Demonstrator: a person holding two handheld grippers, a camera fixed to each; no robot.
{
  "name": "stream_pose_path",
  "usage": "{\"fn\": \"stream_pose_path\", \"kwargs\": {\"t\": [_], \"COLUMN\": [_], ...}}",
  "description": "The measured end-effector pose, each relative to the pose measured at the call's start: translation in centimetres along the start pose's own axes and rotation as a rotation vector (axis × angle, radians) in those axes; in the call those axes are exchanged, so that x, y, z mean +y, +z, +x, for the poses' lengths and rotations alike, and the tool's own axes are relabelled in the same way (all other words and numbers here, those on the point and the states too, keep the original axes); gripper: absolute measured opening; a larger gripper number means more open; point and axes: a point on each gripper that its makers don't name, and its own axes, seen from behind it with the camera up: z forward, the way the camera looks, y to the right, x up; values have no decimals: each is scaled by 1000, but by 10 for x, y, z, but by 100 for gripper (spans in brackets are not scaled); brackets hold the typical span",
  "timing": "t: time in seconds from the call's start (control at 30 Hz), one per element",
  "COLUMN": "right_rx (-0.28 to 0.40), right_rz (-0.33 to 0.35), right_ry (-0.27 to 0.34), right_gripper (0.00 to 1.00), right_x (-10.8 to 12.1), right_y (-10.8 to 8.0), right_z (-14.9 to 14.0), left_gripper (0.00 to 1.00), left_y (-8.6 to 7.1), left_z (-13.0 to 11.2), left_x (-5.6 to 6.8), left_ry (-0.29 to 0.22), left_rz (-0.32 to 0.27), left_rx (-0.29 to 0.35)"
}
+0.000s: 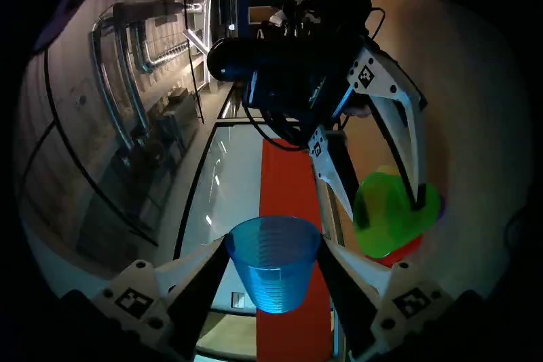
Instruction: Pour water
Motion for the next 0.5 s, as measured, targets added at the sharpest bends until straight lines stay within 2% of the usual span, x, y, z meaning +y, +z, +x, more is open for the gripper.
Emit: {"fn": "stream_pose_path", "kwargs": {"t": [0.5], "right_rx": [-1], "right_rz": [-5], "right_ry": [4], "right_gripper": [91], "right_x": [0], "right_y": [-1], "right_z": [-1], "left_gripper": [86], "left_y": [0], "left_z": [1], "left_x": [2], "left_ry": [-11], "left_rz": [-3], "left_rx": [-1]}}
